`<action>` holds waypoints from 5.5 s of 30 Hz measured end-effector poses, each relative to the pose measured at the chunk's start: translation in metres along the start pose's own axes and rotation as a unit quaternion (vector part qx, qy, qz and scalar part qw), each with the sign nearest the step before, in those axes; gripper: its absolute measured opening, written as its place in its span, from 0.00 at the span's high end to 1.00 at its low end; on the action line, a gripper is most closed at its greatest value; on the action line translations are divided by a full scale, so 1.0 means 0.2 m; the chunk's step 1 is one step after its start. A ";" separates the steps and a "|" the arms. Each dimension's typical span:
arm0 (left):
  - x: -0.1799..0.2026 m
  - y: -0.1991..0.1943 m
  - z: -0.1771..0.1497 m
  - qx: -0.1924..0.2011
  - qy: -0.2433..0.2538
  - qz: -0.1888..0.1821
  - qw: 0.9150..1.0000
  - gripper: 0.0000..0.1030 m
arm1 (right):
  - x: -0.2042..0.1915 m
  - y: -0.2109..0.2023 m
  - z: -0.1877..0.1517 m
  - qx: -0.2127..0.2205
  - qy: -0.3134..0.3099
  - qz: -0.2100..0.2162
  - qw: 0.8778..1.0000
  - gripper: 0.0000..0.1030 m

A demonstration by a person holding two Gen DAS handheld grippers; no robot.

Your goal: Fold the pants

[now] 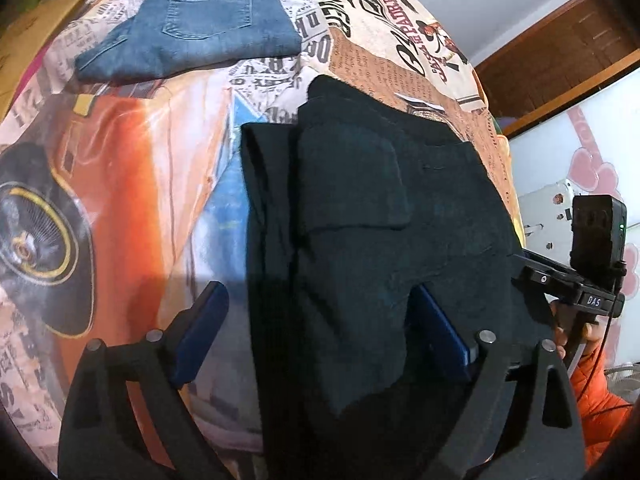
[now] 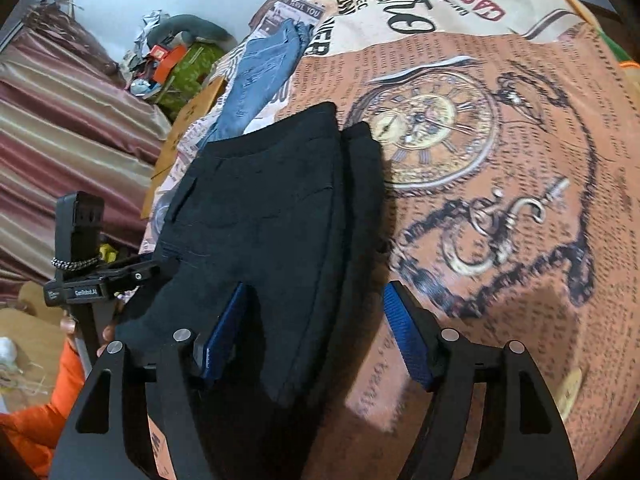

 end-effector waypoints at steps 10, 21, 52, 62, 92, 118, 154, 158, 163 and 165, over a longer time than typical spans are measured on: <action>0.04 0.06 0.11 -0.007 0.004 -0.012 1.000 0.11 | -0.07 0.09 0.07 -0.016 -0.018 0.014 1.000 0.36; 0.15 -0.03 0.10 0.022 0.029 -0.025 0.999 0.30 | -0.15 0.01 0.08 0.014 -0.086 -0.026 0.996 0.69; 0.49 -0.88 0.42 0.269 0.154 0.107 0.945 0.69 | -0.73 -0.52 0.49 0.230 -0.178 -0.035 0.956 0.82; 0.25 -1.01 0.78 0.310 0.141 0.122 0.932 0.69 | -0.89 -0.37 0.87 0.257 -0.177 -0.017 0.950 0.82; -0.88 -0.20 1.48 0.215 0.008 0.108 0.970 0.69 | -0.59 0.75 1.47 0.162 -0.112 -0.141 0.970 0.77; 0.16 -1.14 0.90 0.342 0.147 0.173 0.912 0.67 | -1.11 -0.43 0.95 0.332 -0.211 -0.104 0.914 0.55; 0.76 -1.70 -0.22 0.505 0.200 0.155 0.826 0.01 | -1.29 -1.11 0.15 0.474 -0.196 -0.094 0.853 0.01; 0.77 -1.68 -0.23 0.504 0.198 0.160 0.825 0.01 | -1.29 -1.11 0.13 0.471 -0.198 -0.096 0.854 0.01; 0.77 -1.65 -0.23 0.501 0.201 0.165 0.826 0.01 | -1.29 -1.10 0.10 0.470 -0.199 -0.093 0.855 0.01; 0.77 -1.65 -0.23 0.499 0.202 0.166 0.826 0.01 | -1.28 -1.10 0.11 0.469 -0.198 -0.093 0.856 0.01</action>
Point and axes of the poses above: each gripper's, at about its wrist camera, not at the fingertips, and y roughly the way its jaws point, x to its right, z to its top, the point moved 6 cm from there along y, roughly the way its jaws point, and after that the axes turned 7 degrees about -z, right-handed, at the moved point
